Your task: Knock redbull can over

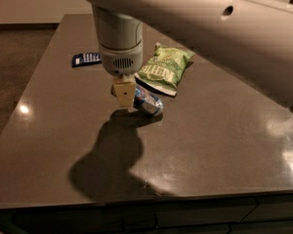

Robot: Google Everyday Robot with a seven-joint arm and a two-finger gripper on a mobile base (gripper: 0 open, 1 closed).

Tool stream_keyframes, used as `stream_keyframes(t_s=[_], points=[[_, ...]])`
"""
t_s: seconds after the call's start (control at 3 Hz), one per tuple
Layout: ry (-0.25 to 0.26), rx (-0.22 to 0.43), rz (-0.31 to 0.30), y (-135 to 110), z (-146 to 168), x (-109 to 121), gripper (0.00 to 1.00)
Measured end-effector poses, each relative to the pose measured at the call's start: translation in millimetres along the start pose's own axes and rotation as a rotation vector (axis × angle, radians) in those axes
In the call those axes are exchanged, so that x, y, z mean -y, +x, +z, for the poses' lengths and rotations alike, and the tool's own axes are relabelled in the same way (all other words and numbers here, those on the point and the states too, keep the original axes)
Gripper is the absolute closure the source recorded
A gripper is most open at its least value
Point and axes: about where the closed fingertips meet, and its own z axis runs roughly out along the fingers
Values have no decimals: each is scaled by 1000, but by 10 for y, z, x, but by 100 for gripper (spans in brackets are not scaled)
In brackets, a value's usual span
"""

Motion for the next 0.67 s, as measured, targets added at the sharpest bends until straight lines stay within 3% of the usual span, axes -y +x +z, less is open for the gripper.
stream_keyframes(t_s=[0.33,0.67], points=[[4,-50,-25,1,71,-70,11],[-5,-78,-40,7,202,-150,0]])
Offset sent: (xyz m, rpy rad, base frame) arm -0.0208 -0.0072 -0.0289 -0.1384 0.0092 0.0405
